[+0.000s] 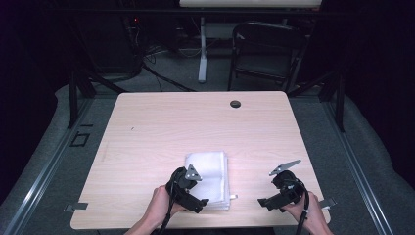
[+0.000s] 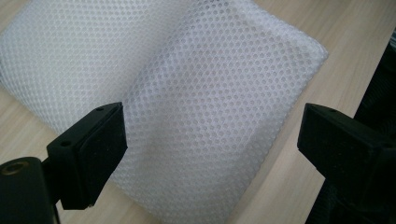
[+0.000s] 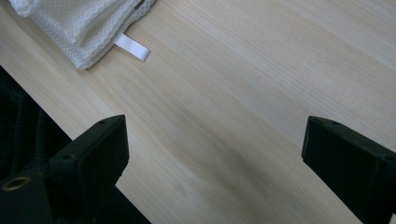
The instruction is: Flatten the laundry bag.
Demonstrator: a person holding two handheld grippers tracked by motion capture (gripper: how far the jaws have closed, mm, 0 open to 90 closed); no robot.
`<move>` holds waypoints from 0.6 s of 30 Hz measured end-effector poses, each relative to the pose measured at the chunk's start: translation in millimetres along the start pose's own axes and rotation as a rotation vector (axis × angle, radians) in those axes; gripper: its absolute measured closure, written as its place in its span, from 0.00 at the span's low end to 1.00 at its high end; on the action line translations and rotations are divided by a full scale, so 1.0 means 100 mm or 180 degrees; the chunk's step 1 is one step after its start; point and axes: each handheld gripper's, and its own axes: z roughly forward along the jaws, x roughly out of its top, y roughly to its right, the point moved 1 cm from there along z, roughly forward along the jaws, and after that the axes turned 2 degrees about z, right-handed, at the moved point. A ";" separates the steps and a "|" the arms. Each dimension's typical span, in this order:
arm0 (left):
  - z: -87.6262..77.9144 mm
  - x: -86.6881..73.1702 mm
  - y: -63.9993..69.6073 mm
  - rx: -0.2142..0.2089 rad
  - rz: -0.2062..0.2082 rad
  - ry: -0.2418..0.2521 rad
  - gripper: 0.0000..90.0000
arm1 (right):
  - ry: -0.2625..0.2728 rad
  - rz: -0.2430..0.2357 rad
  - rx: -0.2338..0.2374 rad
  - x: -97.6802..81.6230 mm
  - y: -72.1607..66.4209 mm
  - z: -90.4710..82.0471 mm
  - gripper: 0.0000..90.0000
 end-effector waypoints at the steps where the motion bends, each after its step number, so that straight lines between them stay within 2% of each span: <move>1: 0.01 0.01 0.01 -0.0020 0.0034 0.0013 0.08 | 0.0000 0.0000 0.0000 0.00 0.00 0.00 0.08; 2: 0.02 0.02 0.02 0.0023 0.0076 0.0022 0.08 | 0.0017 0.0007 0.0036 0.00 0.00 0.00 0.08; 4: 0.04 0.06 0.05 -0.0039 0.0127 0.0031 0.08 | 0.0002 0.0004 0.0043 0.00 0.00 0.01 0.08; 6: 0.07 0.07 0.07 -0.0028 0.0160 0.0033 0.07 | -0.0029 -0.0004 0.0038 0.00 0.01 0.02 0.09; 10: 0.11 0.08 0.08 -0.0077 0.0156 0.0013 0.07 | -0.0041 -0.0010 0.0010 0.00 -0.01 0.01 0.09; 12: 0.13 0.09 0.09 -0.0102 0.0164 0.0010 0.07 | -0.0017 0.0009 0.0056 0.00 -0.01 0.01 0.09; 13: 0.16 0.10 0.11 -0.0150 0.0211 -0.0036 0.08 | -0.0037 0.0000 0.0026 0.00 -0.01 0.01 0.09; 15: 0.20 0.11 0.15 -0.0183 0.0225 -0.0046 0.09 | -0.0039 0.0003 0.0030 -0.01 0.00 0.02 0.09; 17: 0.22 0.13 0.18 -0.0185 0.0308 -0.0089 0.12 | -0.0006 0.0031 0.0045 -0.01 0.00 0.02 0.09; 18: 0.24 0.13 0.19 -0.0170 0.0315 -0.0103 0.13 | -0.0040 0.0012 0.0036 -0.01 0.00 0.02 0.09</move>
